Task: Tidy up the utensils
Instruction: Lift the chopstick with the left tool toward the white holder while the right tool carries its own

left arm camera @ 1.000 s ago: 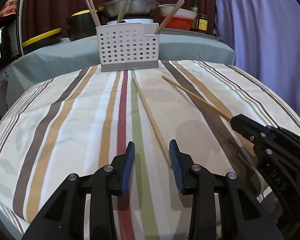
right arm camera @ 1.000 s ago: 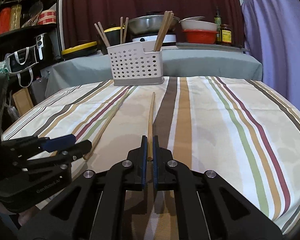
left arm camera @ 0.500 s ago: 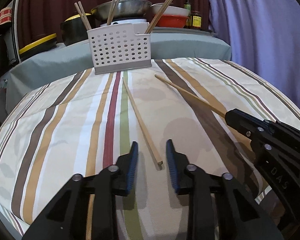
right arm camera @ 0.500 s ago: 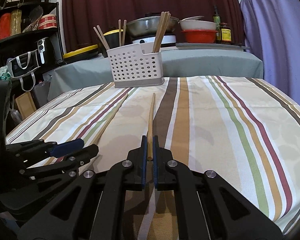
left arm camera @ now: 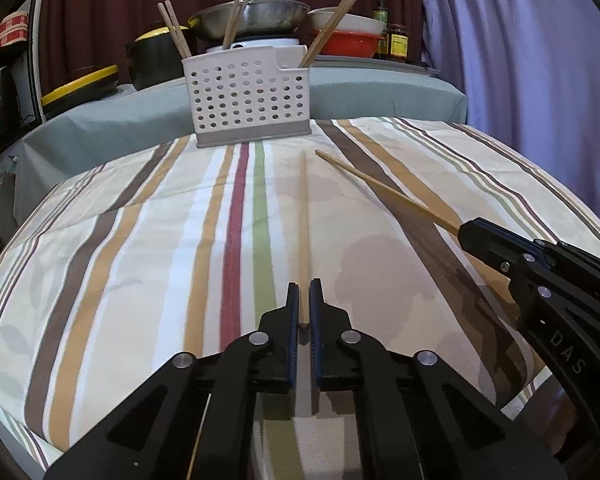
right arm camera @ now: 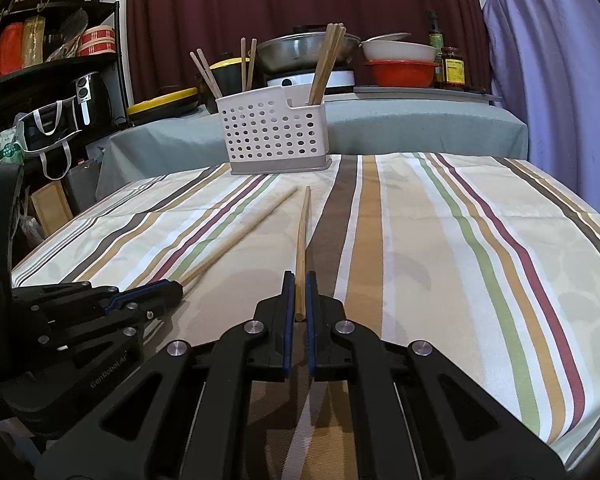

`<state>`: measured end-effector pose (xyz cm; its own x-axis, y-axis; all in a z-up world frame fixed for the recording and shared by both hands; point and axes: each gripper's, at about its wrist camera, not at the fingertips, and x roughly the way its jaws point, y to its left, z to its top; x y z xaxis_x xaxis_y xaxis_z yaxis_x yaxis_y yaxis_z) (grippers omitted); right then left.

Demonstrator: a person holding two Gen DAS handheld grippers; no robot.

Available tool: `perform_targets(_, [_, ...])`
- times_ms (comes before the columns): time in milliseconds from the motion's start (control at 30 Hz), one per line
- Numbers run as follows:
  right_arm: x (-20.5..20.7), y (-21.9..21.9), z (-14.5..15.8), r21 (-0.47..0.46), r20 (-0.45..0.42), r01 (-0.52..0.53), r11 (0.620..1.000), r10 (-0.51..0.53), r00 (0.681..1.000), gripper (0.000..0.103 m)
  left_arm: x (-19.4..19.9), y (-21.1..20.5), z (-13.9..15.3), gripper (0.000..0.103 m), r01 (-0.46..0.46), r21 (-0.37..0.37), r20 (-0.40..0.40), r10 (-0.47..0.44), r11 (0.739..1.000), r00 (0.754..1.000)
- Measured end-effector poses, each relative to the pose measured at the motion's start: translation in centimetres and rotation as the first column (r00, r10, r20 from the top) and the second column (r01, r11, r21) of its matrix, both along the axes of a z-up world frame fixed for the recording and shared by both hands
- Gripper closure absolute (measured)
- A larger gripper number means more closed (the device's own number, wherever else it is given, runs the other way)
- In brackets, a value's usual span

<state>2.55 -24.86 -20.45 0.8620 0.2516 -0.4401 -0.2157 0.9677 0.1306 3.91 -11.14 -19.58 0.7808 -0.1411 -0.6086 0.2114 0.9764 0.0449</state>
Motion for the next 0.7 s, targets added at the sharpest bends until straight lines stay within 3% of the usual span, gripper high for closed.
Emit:
perform_targets(333, [-0.4,0.7,1.1,-0.028,0.028,0.002,1.000,-0.002,1.000,0.097,-1.2,1.5,1.9,0.097,-0.012,0.001,0.097,0.012,1.000,0.995])
perform_targets(700, [-1.3,1.0,5.2,-0.046,0.128,0.017,0.999,-0.011,0.992,0.097,-2.8,4.1,6.3,0.097,-0.051,-0.023,0.240,0.055,0.998,0.969])
